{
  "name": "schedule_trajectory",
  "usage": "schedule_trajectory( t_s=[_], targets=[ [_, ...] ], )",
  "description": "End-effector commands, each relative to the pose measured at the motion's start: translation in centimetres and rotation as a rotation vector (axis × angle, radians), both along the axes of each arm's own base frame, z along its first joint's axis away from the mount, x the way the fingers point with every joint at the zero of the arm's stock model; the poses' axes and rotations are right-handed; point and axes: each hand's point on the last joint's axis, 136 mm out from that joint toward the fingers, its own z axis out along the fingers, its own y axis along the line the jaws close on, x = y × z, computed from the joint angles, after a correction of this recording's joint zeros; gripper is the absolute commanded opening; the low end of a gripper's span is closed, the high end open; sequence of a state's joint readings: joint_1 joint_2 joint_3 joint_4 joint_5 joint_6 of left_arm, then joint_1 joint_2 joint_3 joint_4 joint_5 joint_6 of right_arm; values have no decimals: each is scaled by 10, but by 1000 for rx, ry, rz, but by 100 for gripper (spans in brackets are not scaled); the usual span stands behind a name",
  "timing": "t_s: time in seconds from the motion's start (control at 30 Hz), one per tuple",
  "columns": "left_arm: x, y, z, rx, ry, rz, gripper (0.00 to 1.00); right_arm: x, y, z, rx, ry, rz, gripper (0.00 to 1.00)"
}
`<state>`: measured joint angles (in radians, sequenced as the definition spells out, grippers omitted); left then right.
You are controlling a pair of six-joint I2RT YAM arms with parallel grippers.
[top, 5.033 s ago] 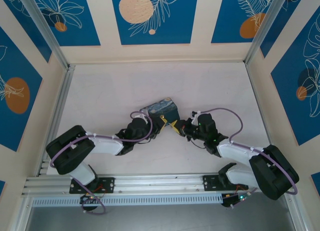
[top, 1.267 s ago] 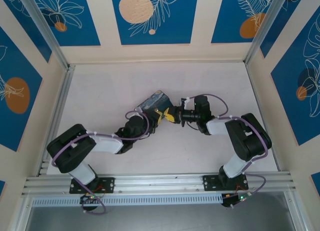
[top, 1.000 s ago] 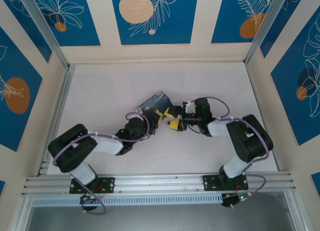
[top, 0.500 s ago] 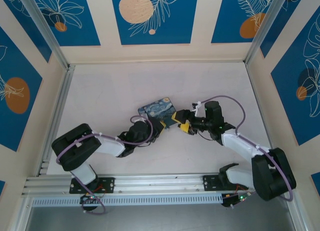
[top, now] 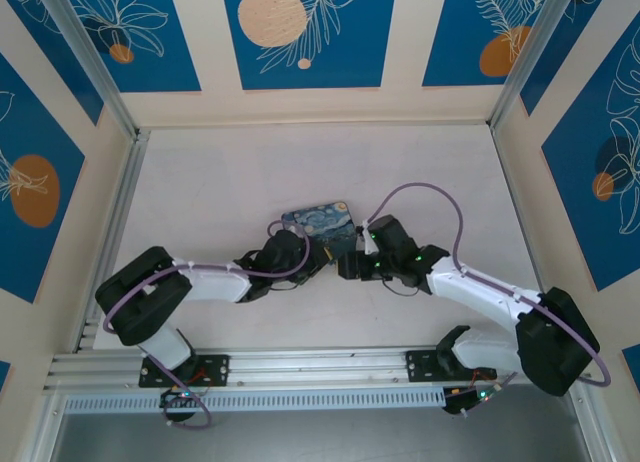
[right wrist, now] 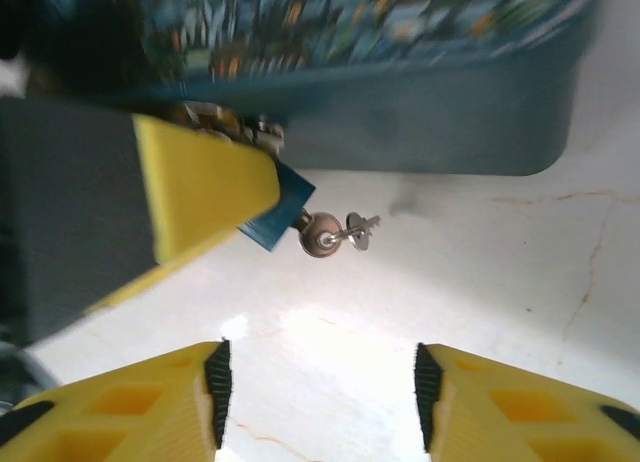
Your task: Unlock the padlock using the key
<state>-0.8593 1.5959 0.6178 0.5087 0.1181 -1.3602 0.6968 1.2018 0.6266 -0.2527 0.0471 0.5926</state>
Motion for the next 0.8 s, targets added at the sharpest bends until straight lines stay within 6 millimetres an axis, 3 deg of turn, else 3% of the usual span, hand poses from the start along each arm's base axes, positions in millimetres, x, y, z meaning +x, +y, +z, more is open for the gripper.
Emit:
schedule_trajectory(
  t_s=[0.0, 0.5, 0.77],
  targets=[
    [-2, -9, 15, -18, -5, -76, 0, 14, -7, 0, -160, -144, 20, 50],
    [-2, -18, 23, -53, 39, -134, 0, 15, 11, -7, -201, -371, 164, 44],
    [-3, -20, 25, -59, 44, -147, 0, 18, 4, -17, -262, -399, 143, 43]
  ],
)
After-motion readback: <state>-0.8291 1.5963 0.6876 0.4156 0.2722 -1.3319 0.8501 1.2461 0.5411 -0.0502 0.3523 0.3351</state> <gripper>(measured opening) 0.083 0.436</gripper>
